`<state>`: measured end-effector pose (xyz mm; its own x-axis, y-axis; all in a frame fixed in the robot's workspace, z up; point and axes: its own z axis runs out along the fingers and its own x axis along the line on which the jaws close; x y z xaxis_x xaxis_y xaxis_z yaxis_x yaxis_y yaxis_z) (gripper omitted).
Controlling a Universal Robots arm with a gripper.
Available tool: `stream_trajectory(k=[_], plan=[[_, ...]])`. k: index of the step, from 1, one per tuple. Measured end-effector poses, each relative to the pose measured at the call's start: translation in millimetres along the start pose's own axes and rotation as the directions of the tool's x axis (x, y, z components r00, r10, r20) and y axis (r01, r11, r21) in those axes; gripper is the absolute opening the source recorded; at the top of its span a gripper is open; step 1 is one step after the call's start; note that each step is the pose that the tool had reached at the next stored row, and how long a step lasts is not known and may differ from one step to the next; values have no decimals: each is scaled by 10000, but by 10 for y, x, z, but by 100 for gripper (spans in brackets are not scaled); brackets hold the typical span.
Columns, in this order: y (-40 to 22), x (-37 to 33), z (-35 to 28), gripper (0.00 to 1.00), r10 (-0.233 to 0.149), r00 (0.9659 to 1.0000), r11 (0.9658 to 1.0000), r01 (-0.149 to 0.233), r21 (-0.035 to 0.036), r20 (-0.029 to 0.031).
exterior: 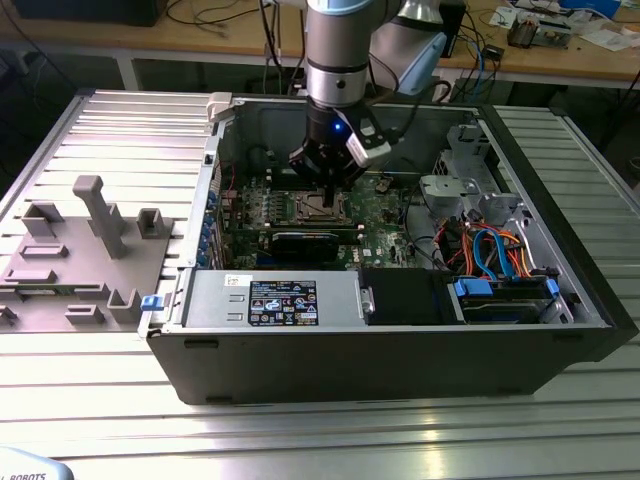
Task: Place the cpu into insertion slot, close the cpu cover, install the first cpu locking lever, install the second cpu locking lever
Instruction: 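Install the second cpu locking lever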
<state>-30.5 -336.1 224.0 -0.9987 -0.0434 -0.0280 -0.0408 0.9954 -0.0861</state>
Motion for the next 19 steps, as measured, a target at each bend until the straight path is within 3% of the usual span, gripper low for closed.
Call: stream_trajectory(k=[3,5,10,12,14,15,18,19], plan=[[-66,-2,6,11,2,10000,10000,-2,-5,0],[-114,-35,11,11,0,10000,10000,0,-45,-12],[-215,-43,20,11,9,10000,9996,-10,-298,-3],[-272,-41,25,11,12,10000,9990,-12,-446,3],[-311,-39,28,11,16,10000,9986,-15,-527,7],[-352,-35,31,11,22,10000,9976,-21,-699,12],[-402,-6,35,11,33,10000,9953,-30,-966,27],[-413,7,36,11,34,10000,9948,-30,-1018,33]])
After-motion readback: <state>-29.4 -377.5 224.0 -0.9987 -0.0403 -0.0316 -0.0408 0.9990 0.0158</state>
